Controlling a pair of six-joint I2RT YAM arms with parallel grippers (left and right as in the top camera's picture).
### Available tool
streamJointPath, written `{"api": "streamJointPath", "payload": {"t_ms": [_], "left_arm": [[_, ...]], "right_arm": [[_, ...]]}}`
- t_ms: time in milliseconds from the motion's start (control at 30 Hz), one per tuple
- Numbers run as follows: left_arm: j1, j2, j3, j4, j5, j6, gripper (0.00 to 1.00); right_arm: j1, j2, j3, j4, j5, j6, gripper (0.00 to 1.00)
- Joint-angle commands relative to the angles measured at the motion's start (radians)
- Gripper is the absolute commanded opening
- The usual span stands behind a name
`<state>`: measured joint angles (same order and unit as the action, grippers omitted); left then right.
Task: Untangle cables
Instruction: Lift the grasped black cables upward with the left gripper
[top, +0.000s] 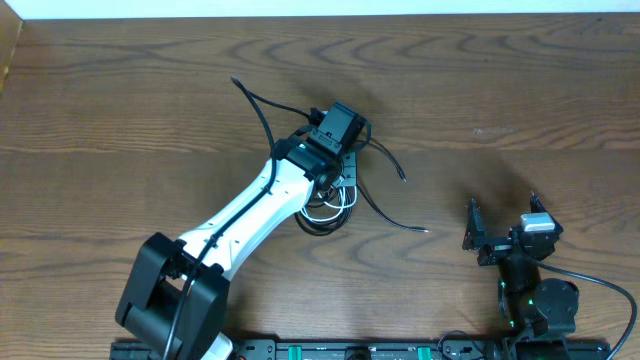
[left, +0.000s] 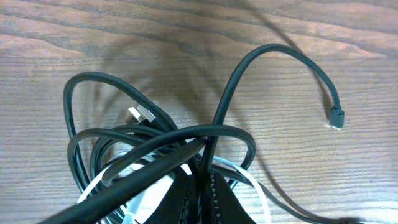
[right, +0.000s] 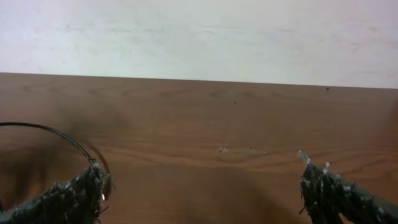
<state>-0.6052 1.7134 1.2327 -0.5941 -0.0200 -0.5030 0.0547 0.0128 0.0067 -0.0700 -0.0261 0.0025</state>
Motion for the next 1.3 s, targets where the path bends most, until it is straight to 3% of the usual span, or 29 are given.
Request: {"api": "streamJointPath", "payload": {"t_ms": [0, 933, 1133, 1267], "left_arm": [[-0.007, 0.008, -0.007, 0.002, 0.013, 0.013, 0.08], [-0.031, 0.058, -0.038, 0.062, 0.013, 0.013, 0.08], [-0.047, 0.047, -0.029, 0.069, 0.109, 0.167, 0.08], [-0.030, -0.041, -0.023, 0.073, 0.189, 0.181, 0.07]], "right_arm": [[0.005, -0.002, -0.001, -0.005, 0.005, -0.011, 0.99], [0.005, -0.002, -0.001, -0.005, 0.005, -0.011, 0.99], [0.005, -0.002, -0.001, -0.005, 0.005, -0.011, 0.99], [0.005, -0.002, -0.001, -0.005, 0.005, -0.011, 0.99]]}}
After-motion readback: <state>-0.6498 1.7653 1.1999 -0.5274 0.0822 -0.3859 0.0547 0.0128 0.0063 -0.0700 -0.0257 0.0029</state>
